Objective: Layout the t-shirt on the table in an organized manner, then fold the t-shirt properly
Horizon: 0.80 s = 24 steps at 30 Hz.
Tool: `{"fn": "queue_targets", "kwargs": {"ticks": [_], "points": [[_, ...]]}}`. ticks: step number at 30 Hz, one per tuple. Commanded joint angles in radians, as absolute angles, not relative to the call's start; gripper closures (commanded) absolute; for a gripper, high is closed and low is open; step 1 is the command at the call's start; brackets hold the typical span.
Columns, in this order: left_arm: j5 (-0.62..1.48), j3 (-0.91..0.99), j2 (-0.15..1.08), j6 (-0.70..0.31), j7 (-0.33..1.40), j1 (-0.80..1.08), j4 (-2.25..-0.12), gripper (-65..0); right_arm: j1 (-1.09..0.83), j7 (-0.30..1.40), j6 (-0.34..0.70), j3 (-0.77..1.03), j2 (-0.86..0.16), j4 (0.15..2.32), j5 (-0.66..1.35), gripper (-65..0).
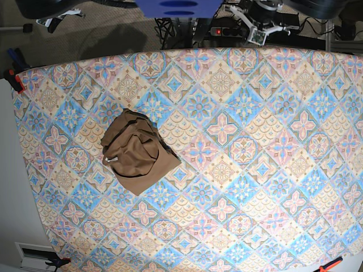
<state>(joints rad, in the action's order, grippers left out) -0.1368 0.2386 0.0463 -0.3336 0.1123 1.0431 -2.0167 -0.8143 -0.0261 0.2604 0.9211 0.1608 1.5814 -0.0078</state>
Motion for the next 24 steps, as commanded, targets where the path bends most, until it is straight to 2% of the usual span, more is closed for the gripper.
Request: {"fn": "queue_targets", "kwargs": {"ticks": [1,8,16,21,24], "points": [[-0.139,0.245,0.03,-0.329,0.099,1.059,-2.031,0.0,-0.831,-0.05,0.255,0.929,0.153,1.581,-0.004,0.0],[-0.151,0.315,0.005,-0.329,0.096,1.052,-1.862,0.0,-0.828,-0.05,0.257,0.928,0.15,1.46,-0.005,0.0],[-0.151,0.317,0.059,-0.329,0.094,1.017,-1.595,0.0,-0.823,-0.051,0.257,0.923,0.147,1.23,-0.007,0.0],[-0.151,0.317,0.084,-0.329,0.091,0.909,-1.392,0.0,-0.777,-0.051,0.377,0.923,0.102,1.099,-0.007,0.0],[-0.153,0.317,0.108,-0.326,0.044,0.857,-1.276,0.0,-0.696,-0.051,0.386,0.926,0.067,1.033,-0.028,0.0]]}}
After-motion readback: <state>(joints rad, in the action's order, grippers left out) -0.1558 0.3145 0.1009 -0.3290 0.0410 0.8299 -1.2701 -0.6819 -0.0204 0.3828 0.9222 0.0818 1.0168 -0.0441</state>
